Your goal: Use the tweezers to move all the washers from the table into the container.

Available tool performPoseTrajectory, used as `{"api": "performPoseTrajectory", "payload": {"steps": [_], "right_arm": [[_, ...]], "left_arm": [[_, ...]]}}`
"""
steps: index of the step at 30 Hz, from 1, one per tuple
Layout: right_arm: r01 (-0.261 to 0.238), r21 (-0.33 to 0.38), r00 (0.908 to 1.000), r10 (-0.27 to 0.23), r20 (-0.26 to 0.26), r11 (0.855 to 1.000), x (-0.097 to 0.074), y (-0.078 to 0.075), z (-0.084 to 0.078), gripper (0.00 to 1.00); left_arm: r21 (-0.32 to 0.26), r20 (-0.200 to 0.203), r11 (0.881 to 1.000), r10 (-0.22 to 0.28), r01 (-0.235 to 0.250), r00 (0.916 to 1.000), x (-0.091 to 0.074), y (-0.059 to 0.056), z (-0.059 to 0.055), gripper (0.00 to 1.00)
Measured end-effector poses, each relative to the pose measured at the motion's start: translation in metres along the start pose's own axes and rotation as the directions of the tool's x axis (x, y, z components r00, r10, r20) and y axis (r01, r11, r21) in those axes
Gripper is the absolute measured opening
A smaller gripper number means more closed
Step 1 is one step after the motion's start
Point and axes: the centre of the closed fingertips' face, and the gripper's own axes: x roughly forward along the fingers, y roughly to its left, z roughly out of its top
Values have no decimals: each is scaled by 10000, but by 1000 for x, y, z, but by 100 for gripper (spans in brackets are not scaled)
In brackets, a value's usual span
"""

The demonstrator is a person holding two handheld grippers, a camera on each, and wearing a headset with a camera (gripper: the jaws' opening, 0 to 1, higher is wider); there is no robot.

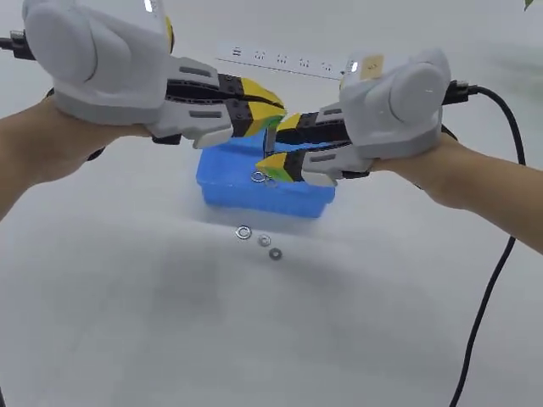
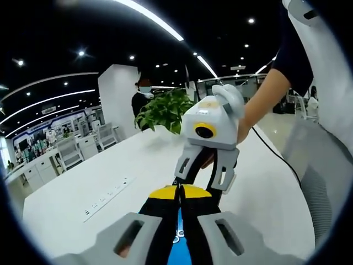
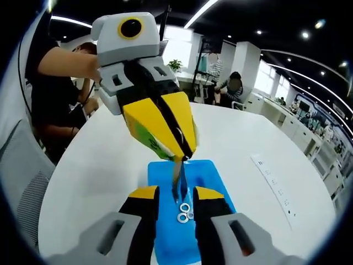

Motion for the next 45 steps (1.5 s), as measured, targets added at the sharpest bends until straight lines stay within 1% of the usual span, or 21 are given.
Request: {"api": "performPoseTrajectory", "payload": {"steps": [1,2,4,9,11,14,16,20,23,26,29,31,32,33,35,37,38,39,41,43,45], "right_arm": [[13,-16,10000,-13,36,10000,-1,0,1,29],[115,-54,9999,-114,107,9999,-3,-1,2,29],[397,-101,9991,-396,177,9992,-7,-5,3,32],[771,437,9961,-789,403,9961,-18,-12,1,40],[925,452,9944,-946,465,9947,-24,-13,-1,42],[1096,590,9916,-1133,627,9922,-32,-13,-1,50],[1139,765,9897,-1198,778,9905,-39,-11,0,53],[1319,1085,9860,-1417,882,9853,-53,-4,-2,58],[1449,1395,9822,-1595,994,9796,-63,0,-4,62],[1597,1743,9777,-1800,1078,9716,-75,7,-8,65],[1658,1948,9770,-1879,1011,9667,-82,13,-16,66],[1634,2106,9786,-1854,894,9638,-85,18,-22,68],[1620,2147,9795,-1834,838,9632,-86,21,-24,70],[1535,2278,9820,-1741,734,9615,-87,25,-28,72],[1281,2565,9859,-1511,721,9580,-87,33,-30,80],[1192,2499,9874,-1411,718,9609,-88,41,-31,84],[1060,2433,9900,-1253,653,9642,-87,46,-32,85],[982,2426,9911,-1168,634,9651,-87,50,-33,86],[786,2488,9930,-978,659,9654,-85,58,-33,90],[647,2420,9941,-836,687,9681,-84,64,-33,91],[513,2179,9962,-653,574,9746,-82,72,-36,91]], "left_arm": [[-21,65,10000,35,-35,10000,-1,2,1,4],[-42,103,10000,64,-64,9999,-1,0,5,4],[-48,134,9999,102,-102,9999,-2,1,6,4],[1,112,9999,128,-128,9999,-6,2,6,4],[28,160,10000,85,-86,9998,-7,1,8,4],[165,166,9999,-20,17,9999,-9,-4,12,4],[242,192,9997,-82,77,9998,-10,-6,15,4],[344,302,9993,-136,125,9995,-16,-10,23,4],[436,400,9989,-210,192,9990,-23,-17,28,4],[506,413,9984,-278,257,9988,-30,-22,30,4],[554,397,9981,-298,276,9988,-37,-27,30,4],[526,416,9982,-296,274,9987,-41,-31,29,4],[424,474,9989,-227,207,9986,-43,-28,29,5],[321,602,9994,-157,138,9981,-45,-28,30,5],[189,751,9998,-51,37,9972,-49,-31,32,5],[187,801,9998,-31,16,9968,-52,-34,31,5],[200,854,9998,-52,35,9963,-52,-37,32,5],[153,930,9999,-78,64,9956,-53,-39,32,5],[118,956,9999,-118,107,9954,-54,-45,31,5],[79,930,9999,-143,137,9956,-55,-49,29,5],[41,906,9999,-158,155,9958,-55,-52,26,5]]}}
